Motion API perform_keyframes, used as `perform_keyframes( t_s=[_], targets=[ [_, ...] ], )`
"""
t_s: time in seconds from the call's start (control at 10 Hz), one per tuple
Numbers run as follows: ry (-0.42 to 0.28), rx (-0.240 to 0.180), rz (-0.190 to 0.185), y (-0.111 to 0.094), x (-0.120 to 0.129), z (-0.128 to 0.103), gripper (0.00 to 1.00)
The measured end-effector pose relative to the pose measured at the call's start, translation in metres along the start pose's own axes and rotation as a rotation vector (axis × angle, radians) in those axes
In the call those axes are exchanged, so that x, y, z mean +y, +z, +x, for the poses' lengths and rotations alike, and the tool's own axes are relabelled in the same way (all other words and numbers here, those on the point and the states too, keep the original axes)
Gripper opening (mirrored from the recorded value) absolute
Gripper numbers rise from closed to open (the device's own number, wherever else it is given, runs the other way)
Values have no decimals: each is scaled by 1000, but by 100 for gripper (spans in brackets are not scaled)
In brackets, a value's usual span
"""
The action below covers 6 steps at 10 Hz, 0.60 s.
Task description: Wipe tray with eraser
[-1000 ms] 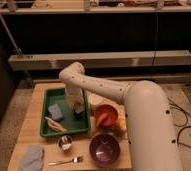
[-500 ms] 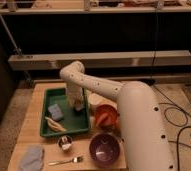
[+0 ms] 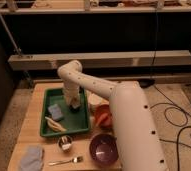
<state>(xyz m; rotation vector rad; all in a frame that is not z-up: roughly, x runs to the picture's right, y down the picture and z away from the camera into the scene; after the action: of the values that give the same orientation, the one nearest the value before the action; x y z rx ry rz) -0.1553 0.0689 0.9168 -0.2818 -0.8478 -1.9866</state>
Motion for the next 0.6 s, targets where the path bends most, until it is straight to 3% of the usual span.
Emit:
perform_keyframes(
  t_s=[0.4,0.6],
  targets=[
    [-57,-36,35,19,-30,-1,0],
    [-75,-34,45,16,-48,-11,0]
  ],
)
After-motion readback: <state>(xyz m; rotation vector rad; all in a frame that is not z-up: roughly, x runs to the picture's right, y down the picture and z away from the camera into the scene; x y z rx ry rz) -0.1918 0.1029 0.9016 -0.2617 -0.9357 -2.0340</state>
